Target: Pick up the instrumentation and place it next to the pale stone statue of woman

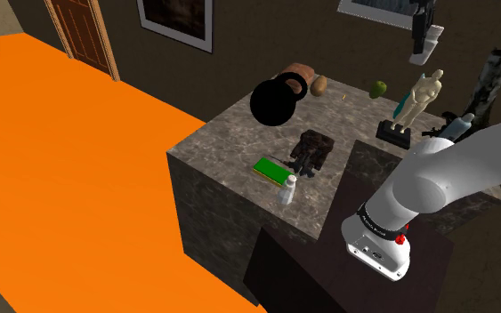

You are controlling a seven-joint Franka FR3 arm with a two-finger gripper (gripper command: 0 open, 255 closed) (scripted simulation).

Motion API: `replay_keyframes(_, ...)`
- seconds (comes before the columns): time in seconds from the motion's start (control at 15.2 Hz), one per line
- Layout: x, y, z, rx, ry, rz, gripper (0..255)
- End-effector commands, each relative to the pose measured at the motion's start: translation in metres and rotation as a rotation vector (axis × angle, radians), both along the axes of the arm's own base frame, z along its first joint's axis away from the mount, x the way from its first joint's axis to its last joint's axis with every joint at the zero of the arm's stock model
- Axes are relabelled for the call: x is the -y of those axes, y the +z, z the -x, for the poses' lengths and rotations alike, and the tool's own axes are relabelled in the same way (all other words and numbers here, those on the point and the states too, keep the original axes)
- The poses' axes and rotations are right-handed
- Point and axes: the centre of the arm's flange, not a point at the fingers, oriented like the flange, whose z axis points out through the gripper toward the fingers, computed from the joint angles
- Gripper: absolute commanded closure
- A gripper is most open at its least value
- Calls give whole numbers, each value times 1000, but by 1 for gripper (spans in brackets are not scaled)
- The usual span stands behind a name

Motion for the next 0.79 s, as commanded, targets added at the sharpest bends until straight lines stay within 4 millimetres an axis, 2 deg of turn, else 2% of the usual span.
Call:
replay_keyframes(0.0, 26, 0, 2, -1, 2, 1, 255)
replay_keyframes(0.73, 171, 0, 3, -1, 2, 1, 255)
